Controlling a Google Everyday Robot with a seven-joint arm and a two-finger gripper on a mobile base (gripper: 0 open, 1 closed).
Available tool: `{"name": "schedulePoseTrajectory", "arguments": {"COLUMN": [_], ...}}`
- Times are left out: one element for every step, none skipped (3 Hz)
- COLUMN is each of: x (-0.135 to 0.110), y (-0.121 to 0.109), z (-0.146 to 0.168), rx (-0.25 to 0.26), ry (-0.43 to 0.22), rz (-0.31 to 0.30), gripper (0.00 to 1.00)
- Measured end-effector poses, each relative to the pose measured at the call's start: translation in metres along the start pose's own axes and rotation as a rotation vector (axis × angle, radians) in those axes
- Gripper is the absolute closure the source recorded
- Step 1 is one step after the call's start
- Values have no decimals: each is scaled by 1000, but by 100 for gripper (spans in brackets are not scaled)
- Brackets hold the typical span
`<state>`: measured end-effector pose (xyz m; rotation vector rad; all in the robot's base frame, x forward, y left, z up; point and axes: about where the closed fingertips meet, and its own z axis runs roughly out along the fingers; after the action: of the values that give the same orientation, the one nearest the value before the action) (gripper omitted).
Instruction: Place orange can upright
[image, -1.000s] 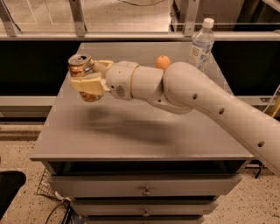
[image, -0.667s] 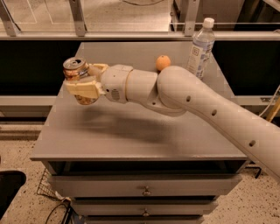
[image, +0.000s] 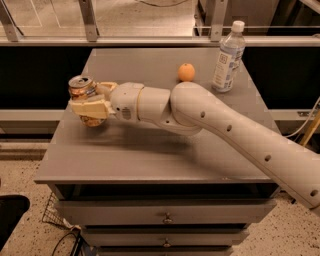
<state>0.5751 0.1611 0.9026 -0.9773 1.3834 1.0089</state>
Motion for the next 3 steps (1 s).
{"name": "schedulePoseTrajectory", "arguments": {"x": [13, 12, 12], "y": [-5, -3, -2], "z": [5, 6, 8], "rx": [-2, -6, -10], "ry": [0, 0, 0], "rz": [20, 19, 18], "gripper": [100, 81, 59]}}
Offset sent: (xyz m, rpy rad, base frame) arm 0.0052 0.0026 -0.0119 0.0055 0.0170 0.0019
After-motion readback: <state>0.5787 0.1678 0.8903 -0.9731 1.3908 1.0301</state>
